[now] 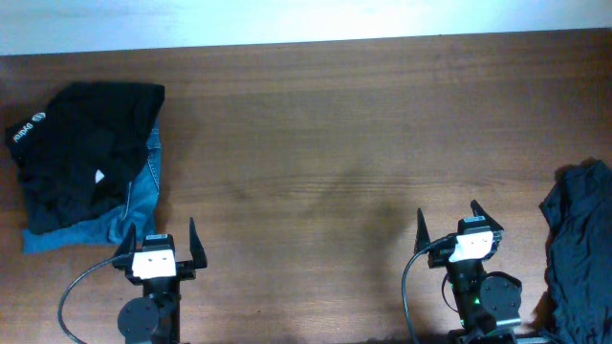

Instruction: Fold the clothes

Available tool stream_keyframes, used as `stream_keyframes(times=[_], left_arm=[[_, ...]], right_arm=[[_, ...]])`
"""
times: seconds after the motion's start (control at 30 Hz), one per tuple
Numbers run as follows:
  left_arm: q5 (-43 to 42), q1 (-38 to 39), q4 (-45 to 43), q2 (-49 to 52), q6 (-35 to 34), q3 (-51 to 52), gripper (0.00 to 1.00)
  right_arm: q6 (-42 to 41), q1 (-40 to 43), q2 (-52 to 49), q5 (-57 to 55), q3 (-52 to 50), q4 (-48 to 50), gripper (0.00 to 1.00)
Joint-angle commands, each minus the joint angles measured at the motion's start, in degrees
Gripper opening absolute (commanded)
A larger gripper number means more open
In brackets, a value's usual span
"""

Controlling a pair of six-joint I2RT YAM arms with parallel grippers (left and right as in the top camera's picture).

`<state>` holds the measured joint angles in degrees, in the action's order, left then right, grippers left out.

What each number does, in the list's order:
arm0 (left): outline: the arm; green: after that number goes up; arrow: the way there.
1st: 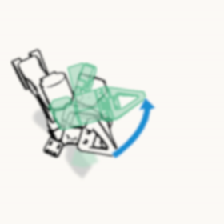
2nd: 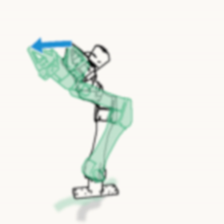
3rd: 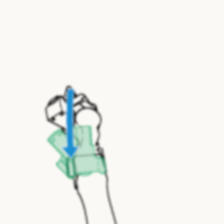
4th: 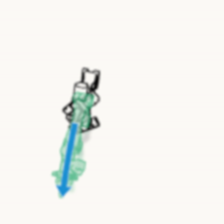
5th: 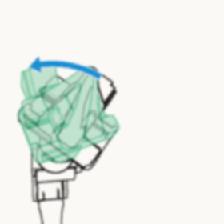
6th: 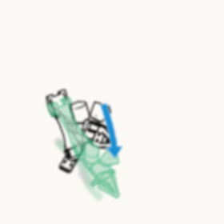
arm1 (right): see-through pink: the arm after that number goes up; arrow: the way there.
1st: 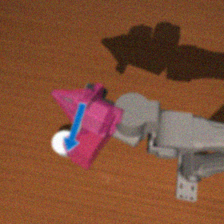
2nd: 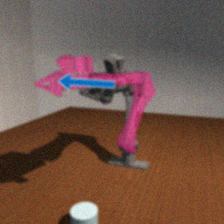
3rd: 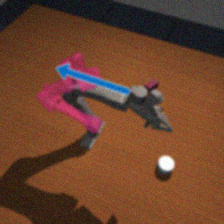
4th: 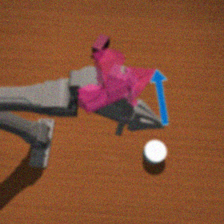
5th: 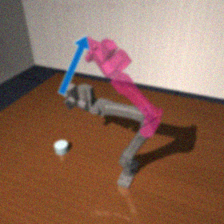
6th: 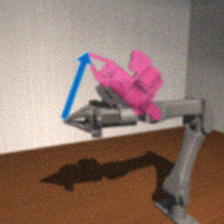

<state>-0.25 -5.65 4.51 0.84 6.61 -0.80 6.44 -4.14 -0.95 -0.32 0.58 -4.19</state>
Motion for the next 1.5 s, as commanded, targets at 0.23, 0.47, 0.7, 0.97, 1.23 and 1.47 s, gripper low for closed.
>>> stream_keyframes(times=[0.23, 0.47, 0.7, 0.97, 1.23, 1.47], left_arm=[[-1.0, -0.3, 0.1, -0.5, -0.3, 0.3, 0.99], [-1.0, -0.3, 0.1, -0.5, -0.3, 0.3, 1.00], [-1.0, -0.3, 0.1, -0.5, -0.3, 0.3, 0.99], [-1.1, -0.2, 0.1, -0.5, -0.3, 0.3, 0.99], [-1.1, -0.2, 0.0, -0.5, -0.3, 0.3, 0.99], [-1.1, -0.2, -1.2, -0.5, -0.3, 0.3, 0.99]], right_arm=[[0.2, -0.4, 0.2, 0.1, -0.3, -0.4, 0.99], [0.2, -0.4, 0.2, 0.1, -0.3, -0.4, 0.99], [0.2, -0.4, 0.2, 0.1, -0.3, -0.4, 0.99], [0.2, -0.4, 0.2, 0.0, -0.3, -0.4, 0.99], [0.2, -0.4, 0.2, 0.1, -0.3, -0.4, 0.99], [0.2, -0.4, 0.2, 0.9, -0.3, 0.0, 0.99]])
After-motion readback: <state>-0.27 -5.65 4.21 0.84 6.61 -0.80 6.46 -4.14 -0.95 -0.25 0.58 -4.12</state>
